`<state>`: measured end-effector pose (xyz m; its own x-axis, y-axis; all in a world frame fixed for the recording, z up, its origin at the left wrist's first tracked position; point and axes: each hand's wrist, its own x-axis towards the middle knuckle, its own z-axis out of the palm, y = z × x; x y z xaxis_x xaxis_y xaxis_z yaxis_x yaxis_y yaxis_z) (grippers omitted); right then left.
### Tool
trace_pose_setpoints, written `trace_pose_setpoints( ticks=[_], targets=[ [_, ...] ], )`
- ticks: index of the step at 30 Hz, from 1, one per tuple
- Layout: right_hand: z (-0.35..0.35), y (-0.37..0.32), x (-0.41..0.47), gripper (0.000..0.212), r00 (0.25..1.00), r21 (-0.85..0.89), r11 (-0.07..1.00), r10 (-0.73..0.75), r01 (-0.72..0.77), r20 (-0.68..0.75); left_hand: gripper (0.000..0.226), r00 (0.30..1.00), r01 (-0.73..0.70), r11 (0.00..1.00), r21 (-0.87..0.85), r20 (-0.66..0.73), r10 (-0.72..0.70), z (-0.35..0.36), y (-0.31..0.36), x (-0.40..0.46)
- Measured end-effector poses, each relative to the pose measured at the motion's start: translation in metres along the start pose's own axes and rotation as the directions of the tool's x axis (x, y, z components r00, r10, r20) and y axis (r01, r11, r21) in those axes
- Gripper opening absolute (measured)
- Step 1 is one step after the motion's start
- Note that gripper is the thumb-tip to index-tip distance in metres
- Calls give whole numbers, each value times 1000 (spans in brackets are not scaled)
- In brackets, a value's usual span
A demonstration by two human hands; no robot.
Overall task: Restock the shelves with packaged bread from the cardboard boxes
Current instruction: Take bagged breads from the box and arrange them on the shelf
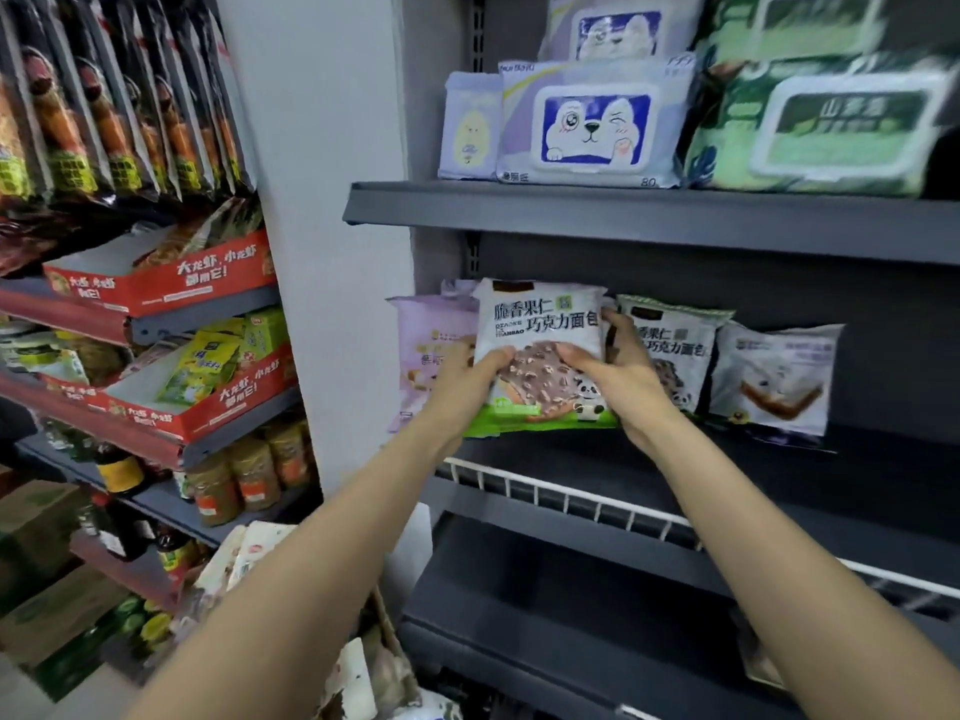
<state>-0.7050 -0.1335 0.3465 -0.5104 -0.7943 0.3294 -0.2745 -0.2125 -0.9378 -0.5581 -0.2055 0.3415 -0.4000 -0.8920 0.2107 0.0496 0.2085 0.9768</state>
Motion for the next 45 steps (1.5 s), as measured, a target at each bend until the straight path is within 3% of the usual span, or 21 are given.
trace_pose_setpoints(
  ticks=[4,6,9,12,16,19,21,24,26,30,32,35,39,42,45],
  targets=[
    [-55,11,12,84,977,-92,995,-58,40,-204,45,995,-96,961,258,38,90,64,-8,26],
    [-74,22,20,92,968,-165,986,-75,36,-240,53,988,-148,875,461,104,112,86,-15,37],
    [-99,45,33,99,964,-222,971,-140,89,-227,63,983,-158,707,689,175,50,115,-29,52],
    [-108,63,44,92,969,-370,926,-158,78,-189,75,976,-134,648,749,212,-43,129,-42,64],
    [-112,82,47,91,987,-684,728,-67,-50,-144,77,965,-135,646,752,248,-88,135,-48,66],
    [-112,84,46,100,984,-900,435,-158,-1,-78,71,955,-185,661,728,292,-54,139,-45,62],
    [-110,77,45,99,984,-962,266,-179,54,6,66,953,-178,683,708,296,-59,139,-43,62],
    [-104,62,39,89,988,-978,182,-139,99,74,60,962,-151,709,689,267,-55,135,-37,61],
    [-97,53,33,81,985,-969,223,-157,109,75,53,976,-116,715,690,213,-47,130,-32,58],
    [-66,26,13,58,981,-809,559,-163,179,105,34,993,-120,682,722,87,83,101,-21,39],
    [-39,13,-2,43,970,-713,659,-187,239,153,29,982,-153,661,735,40,183,74,-16,20],
    [14,-1,-28,28,931,-596,717,-240,360,273,23,976,-86,623,778,-61,210,18,-12,-17],
    [108,-3,-70,26,881,-474,787,-178,394,438,19,946,127,637,760,-286,152,-80,-25,-78],
    [188,6,-116,24,791,-396,809,-134,435,597,14,894,300,672,677,-446,51,-161,-52,-133],
    [266,27,-172,20,673,-334,838,-52,431,738,17,794,493,661,565,-603,-76,-236,-88,-192]
  ],
)
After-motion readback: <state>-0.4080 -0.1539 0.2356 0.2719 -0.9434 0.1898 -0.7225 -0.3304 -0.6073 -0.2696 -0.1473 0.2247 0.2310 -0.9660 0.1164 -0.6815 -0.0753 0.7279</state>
